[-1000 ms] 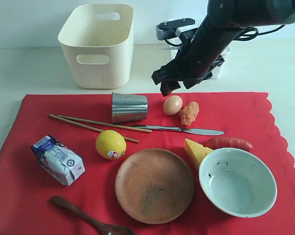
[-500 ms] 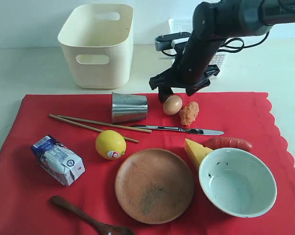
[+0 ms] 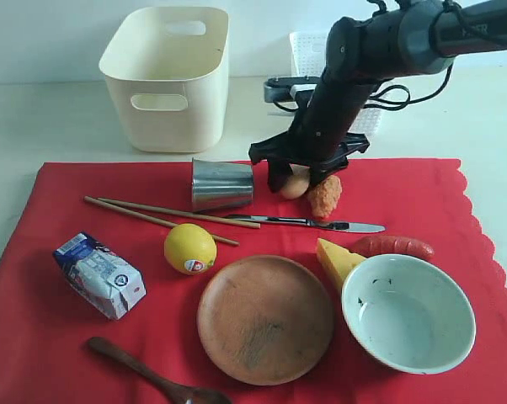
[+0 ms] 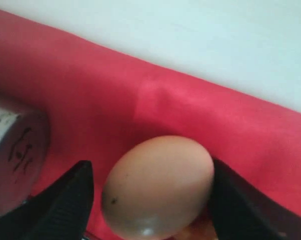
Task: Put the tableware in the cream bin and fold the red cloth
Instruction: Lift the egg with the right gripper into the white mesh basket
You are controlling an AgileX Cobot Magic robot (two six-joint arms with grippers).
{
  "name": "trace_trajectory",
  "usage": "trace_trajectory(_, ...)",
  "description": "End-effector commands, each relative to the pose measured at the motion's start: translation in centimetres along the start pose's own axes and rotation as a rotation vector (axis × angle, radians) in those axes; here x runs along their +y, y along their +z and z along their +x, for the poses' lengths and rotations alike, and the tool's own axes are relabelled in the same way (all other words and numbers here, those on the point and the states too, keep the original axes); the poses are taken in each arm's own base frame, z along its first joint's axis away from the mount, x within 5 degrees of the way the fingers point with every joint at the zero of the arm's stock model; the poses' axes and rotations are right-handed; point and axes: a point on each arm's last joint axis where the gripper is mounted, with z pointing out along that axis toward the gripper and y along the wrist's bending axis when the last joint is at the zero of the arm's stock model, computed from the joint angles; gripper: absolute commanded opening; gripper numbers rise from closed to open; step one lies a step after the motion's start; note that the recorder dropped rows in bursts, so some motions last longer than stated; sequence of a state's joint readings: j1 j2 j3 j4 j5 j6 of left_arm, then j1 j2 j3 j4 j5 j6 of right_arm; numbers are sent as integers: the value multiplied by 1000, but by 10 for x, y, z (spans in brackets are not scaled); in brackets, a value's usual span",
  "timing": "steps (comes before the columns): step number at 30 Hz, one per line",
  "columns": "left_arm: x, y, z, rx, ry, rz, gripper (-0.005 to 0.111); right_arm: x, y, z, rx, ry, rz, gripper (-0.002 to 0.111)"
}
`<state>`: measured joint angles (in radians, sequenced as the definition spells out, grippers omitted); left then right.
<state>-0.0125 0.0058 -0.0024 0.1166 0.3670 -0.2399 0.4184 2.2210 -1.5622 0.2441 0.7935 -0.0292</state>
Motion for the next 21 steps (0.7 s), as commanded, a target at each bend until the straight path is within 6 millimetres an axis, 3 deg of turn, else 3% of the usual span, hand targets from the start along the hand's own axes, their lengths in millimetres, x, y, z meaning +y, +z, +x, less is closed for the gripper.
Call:
trace_trajectory(1,0,0,0,-10,3,-3,0,-1,5,-1,3,-5,2,38)
trace_trajectory(2,0,0,0,-10,3,-3,0,-1,4,-2,-2,-7,4,21)
trace_trajectory(4,0,0,0,-10,3,-3,0,-1,4,-2,-7,-7,4,0)
trace_trajectory(10,0,0,0,-10,3,-3,0,5,-24,-7,-68,-18,-5,0)
trace_trajectory(21,0,0,0,-10,3,-3,0,19,-112,-32,-386,-103,18,0)
